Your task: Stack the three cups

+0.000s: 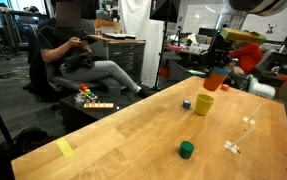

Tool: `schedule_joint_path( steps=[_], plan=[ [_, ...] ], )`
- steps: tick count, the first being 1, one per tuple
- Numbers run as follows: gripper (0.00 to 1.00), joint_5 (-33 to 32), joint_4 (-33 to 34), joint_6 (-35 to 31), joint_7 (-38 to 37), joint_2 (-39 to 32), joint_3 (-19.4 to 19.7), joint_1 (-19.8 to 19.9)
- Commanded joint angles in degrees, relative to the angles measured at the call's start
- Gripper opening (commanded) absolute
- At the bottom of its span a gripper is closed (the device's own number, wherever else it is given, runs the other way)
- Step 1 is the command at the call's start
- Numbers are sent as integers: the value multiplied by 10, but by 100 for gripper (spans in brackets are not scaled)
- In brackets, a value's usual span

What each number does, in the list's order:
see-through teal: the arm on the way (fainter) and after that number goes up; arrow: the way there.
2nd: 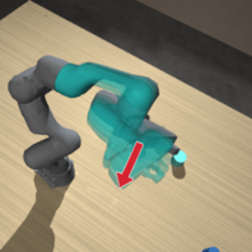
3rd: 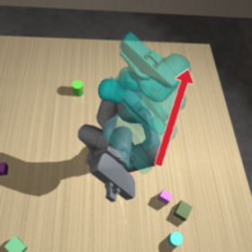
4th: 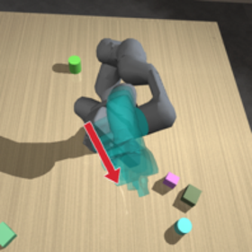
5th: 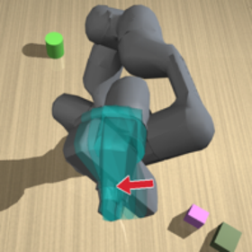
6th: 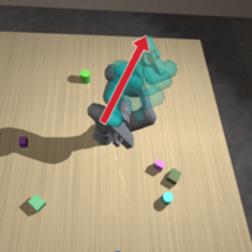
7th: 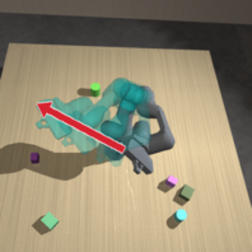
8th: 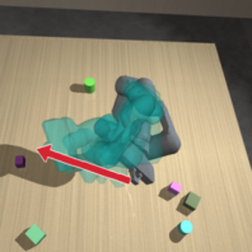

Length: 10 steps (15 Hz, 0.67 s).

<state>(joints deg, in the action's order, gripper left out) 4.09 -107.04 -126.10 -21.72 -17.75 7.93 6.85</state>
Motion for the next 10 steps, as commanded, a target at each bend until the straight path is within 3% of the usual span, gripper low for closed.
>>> schedule_joint_path(
  steps=[1,10],
  plan=[
    [2,19,28,16,-3,-28,-1,-3],
    [2,19,19,10,-7,-51,0,-8]
  ],
)
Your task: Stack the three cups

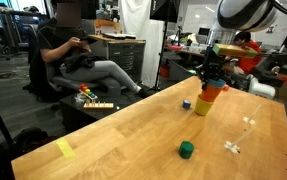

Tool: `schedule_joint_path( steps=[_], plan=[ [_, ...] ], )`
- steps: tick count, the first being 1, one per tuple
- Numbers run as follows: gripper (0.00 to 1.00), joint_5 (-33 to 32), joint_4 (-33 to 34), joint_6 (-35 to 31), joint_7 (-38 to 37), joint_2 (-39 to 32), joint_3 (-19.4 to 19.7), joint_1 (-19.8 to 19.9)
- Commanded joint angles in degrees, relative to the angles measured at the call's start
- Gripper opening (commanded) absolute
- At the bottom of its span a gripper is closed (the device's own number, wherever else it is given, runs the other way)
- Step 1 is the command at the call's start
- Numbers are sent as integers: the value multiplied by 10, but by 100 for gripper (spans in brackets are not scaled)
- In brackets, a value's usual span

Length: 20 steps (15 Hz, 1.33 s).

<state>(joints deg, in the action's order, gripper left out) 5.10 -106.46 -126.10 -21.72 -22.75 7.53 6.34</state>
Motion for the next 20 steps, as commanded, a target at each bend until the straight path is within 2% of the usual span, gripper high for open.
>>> schedule_joint_path(
  steps=[1,8,9,10,11,20],
  plan=[
    [2,9,12,10,-7,-1,4,-3],
    [2,-3,10,4,-13,-4,10,-7],
    [6,-4,10,4,-14,-5,11,-7],
    [18,-3,9,3,-14,-5,11,-6],
    [33,-3,10,2,-15,-6,12,-6],
    [100,-3,9,7,-11,-1,13,-6]
  ],
)
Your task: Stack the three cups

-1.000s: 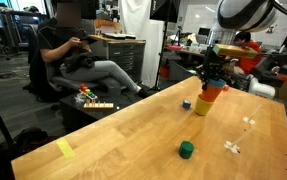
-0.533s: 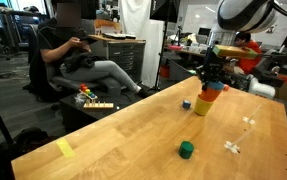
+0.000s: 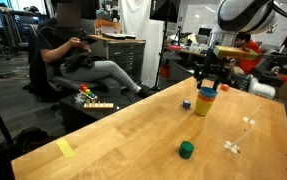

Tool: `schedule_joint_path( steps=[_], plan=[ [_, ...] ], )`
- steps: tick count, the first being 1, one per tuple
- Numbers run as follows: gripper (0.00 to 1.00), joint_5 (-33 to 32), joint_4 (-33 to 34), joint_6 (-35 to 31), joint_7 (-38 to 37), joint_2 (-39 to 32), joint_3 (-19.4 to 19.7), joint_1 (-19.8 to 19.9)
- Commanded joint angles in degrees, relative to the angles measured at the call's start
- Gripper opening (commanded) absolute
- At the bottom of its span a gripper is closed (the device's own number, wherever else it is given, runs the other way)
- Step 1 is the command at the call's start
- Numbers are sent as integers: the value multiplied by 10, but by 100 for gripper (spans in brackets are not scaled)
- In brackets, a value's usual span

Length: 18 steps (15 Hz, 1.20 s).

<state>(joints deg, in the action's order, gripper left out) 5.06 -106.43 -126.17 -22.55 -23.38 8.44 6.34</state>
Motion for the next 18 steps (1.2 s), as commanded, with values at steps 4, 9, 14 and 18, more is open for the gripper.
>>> schedule_joint_path(
  steps=[4,9,14,18],
  plan=[
    [100,-12,-27,-2,10,57,-4,-20],
    [100,-30,-124,-9,60,176,-40,-56],
    [100,-41,-248,-10,107,300,-97,-96],
    [100,-27,-260,3,92,303,-123,-104]
  ],
)
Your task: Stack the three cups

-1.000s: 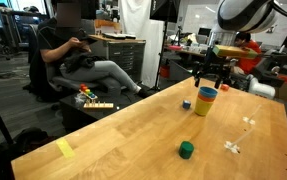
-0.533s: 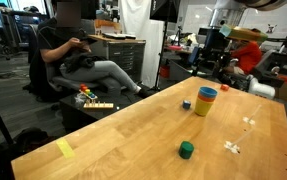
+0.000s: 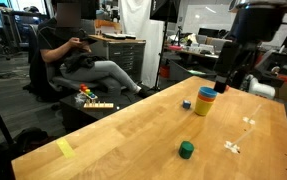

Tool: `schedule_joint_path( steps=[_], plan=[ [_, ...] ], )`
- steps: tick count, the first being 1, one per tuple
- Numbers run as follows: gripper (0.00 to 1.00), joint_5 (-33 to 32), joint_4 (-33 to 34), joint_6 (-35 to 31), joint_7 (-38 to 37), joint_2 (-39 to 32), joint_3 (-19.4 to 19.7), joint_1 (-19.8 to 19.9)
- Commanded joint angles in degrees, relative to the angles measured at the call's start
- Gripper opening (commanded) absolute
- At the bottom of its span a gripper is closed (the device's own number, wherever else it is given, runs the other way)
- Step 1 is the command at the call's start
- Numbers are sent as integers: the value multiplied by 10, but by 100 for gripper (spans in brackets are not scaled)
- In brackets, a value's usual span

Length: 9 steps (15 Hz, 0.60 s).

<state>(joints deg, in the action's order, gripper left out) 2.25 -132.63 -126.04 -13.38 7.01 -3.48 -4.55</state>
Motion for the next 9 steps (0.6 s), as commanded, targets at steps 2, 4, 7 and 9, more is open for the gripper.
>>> schedule_joint_path(
  steps=[2,4,7,9],
  plan=[
    [100,1,-41,1,1,39,-18,-4],
    [100,1,-58,1,3,56,-19,-4],
    [100,1,-60,1,6,58,-18,-4],
    [100,1,-60,1,7,58,-18,-4]
  ],
)
